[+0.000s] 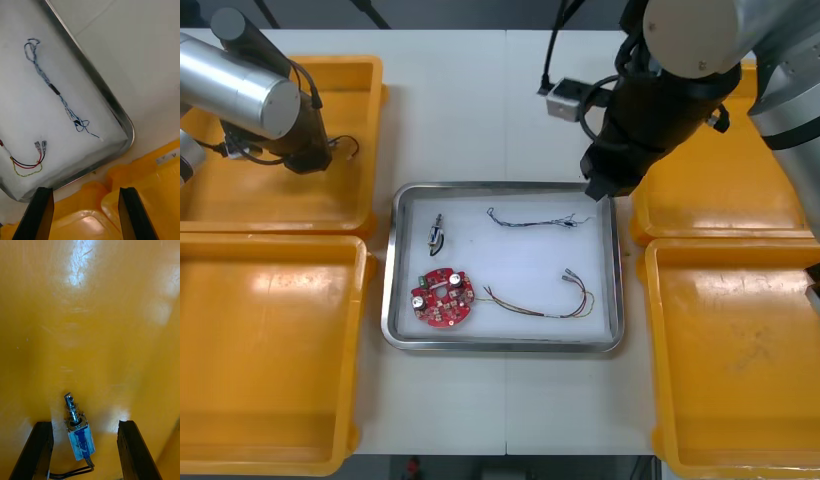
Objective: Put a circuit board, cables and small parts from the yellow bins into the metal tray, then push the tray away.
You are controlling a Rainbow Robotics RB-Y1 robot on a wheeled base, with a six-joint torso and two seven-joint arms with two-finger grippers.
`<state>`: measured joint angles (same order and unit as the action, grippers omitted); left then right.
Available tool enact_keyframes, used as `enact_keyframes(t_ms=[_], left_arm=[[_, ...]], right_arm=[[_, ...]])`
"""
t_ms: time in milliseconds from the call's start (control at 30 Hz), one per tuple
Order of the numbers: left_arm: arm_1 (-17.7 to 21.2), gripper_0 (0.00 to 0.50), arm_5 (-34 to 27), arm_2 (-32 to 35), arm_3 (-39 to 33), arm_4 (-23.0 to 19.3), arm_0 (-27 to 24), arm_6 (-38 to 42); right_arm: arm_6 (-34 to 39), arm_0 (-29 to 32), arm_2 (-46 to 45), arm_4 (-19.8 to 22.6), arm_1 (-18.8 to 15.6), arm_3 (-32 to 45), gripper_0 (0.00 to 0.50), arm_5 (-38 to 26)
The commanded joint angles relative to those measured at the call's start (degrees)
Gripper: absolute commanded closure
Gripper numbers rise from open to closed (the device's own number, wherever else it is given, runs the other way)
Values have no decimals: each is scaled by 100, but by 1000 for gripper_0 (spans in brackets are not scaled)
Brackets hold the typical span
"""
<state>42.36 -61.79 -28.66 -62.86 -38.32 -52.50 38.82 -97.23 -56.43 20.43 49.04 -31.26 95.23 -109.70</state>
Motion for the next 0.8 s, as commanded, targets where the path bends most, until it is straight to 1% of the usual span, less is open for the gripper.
enact_keyframes(t_ms=[33,133,233,400,567,600,633,667,700,733,767,800], left_arm=[[-61,0,79,-245,-16,-131,-314,-269],[-87,0,70,-289,-7,-140,-314,-304],[-96,0,70,-298,55,-167,-314,-331],[-105,0,97,-324,222,-290,-314,-445],[-105,0,167,-421,362,-325,-314,-542],[-105,60,220,-447,398,-360,-314,-568],[-105,146,281,-465,424,-395,-314,-586],[-114,218,290,-491,450,-430,-314,-594],[-105,384,299,-535,459,-457,-314,-630],[-105,487,308,-579,459,-465,-314,-638],[-105,500,308,-632,459,-457,-314,-665],[-105,500,316,-649,459,-448,-314,-665]], right_arm=[[609,132,-329,88,-451,470,0,-30],[1207,334,-399,141,-679,708,0,-30],[1813,607,-636,299,-917,989,0,-30],[2578,1046,-1067,519,-1277,1446,0,-30],[3299,1380,-1261,554,-1585,1912,0,-30],[3466,1486,-1313,572,-1664,2008,0,-30],[3650,1600,-1392,581,-1734,2132,0,-30],[3764,1697,-1454,581,-1769,2219,0,-30],[3896,1837,-1533,581,-1804,2334,0,-30],[3993,1943,-1603,581,-1831,2422,0,-30],[4090,2101,-1700,589,-1875,2536,0,-30],[4142,2180,-1753,598,-1892,2589,0,-30]])
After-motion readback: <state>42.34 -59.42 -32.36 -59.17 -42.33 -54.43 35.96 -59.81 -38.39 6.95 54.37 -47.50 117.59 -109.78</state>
